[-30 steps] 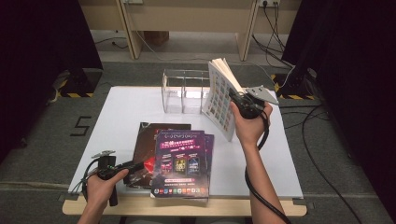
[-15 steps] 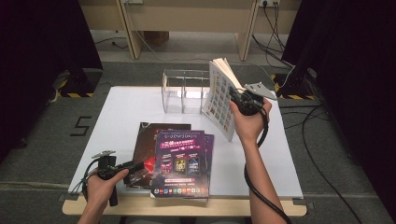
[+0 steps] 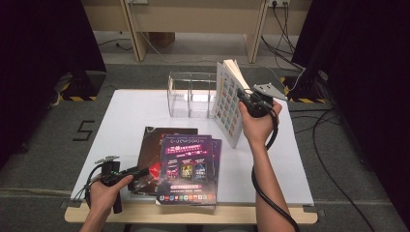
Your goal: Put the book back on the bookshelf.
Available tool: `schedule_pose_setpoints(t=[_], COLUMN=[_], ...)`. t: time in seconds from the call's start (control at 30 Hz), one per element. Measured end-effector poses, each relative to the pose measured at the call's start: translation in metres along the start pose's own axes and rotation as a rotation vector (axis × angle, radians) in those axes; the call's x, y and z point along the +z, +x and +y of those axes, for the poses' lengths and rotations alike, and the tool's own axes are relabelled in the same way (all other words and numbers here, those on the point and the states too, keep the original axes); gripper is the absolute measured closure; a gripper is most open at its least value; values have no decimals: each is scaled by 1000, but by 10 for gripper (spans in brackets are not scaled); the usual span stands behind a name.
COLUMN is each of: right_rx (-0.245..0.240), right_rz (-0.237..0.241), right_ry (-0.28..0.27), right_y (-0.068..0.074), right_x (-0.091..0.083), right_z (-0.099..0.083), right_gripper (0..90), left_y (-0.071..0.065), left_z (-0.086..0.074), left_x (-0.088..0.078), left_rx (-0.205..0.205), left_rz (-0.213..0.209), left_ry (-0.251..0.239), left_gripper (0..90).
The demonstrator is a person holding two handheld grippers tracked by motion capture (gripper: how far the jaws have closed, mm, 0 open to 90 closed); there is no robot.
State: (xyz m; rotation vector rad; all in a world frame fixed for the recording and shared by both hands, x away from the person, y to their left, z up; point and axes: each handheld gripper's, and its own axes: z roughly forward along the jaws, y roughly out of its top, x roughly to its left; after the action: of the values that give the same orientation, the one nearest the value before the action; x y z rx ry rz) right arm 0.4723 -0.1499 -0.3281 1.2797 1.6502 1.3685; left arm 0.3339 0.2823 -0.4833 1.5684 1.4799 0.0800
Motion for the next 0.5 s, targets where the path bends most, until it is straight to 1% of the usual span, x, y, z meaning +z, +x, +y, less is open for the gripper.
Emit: schedule_pose_setpoints(t=[0.2, 0.27, 0.5], right_rx=[-14, -7, -9], right_rz=[-1, 2, -4], right_ry=[0, 5, -9], right_y=[3, 4, 6], right_x=[2, 2, 4], right_z=[3, 5, 11], right_gripper=[743, 743, 744], left_y=[0, -1, -1], left_z=[1, 1, 1], left_x=[-1, -1, -2], left_rx=[-2, -1, -3], left_rz=[-1, -2, -4], left_ry=[-4, -5, -10], left_gripper=[372, 372, 373])
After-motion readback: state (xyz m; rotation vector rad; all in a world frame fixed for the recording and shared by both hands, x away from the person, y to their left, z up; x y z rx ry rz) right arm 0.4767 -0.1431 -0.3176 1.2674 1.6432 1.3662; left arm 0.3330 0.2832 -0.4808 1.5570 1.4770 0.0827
